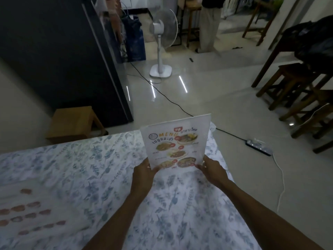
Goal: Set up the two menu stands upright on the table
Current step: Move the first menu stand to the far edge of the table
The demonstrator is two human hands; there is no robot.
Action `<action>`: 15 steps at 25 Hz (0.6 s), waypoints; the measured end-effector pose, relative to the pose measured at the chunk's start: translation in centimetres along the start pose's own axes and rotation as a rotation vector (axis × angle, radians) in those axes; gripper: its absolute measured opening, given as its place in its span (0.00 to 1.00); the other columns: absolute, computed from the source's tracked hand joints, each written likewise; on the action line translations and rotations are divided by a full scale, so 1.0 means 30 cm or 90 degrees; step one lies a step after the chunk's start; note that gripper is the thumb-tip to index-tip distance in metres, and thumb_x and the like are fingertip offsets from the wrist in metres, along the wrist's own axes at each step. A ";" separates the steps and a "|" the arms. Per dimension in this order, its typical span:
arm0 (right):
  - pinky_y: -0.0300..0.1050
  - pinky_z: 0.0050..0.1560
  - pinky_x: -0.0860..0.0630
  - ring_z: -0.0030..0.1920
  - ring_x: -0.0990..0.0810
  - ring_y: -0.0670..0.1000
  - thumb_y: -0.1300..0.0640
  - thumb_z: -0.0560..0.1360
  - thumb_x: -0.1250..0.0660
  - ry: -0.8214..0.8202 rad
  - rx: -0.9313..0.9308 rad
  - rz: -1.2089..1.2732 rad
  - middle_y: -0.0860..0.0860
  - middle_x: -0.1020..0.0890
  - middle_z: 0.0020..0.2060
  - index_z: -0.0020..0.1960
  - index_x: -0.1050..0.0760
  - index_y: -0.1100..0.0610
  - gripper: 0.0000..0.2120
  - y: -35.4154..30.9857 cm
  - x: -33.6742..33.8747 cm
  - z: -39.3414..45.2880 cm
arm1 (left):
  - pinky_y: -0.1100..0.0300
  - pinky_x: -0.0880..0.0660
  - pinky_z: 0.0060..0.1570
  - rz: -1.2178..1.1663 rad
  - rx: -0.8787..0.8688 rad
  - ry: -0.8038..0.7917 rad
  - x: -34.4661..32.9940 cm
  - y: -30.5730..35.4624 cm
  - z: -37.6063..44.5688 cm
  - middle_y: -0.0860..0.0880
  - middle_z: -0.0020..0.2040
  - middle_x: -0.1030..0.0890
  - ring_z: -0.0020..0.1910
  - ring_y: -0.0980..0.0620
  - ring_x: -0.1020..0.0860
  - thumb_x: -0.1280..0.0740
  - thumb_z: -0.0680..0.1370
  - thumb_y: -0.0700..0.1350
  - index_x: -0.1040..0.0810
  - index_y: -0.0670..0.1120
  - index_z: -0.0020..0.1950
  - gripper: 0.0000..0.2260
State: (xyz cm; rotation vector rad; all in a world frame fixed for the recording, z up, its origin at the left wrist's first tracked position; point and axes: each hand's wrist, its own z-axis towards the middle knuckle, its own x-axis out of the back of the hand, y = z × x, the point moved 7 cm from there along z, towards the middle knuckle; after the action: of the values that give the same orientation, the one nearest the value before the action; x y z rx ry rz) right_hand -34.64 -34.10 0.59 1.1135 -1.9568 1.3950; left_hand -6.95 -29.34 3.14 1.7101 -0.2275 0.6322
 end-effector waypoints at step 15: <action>0.55 0.46 0.19 0.47 0.17 0.59 0.44 0.80 0.38 0.059 0.066 -0.075 0.57 0.16 0.50 0.55 0.28 0.58 0.17 0.113 0.242 0.632 | 0.53 0.19 0.40 0.126 -0.008 -0.007 -0.357 0.061 0.482 0.50 0.43 0.16 0.40 0.51 0.17 0.29 0.74 0.40 0.21 0.44 0.53 0.08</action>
State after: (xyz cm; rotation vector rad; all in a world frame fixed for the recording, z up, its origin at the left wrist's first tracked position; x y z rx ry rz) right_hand -40.20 -53.69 -2.46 1.1695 -1.7425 1.4710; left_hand -12.61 -45.54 -2.57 1.6918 -0.4111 0.7645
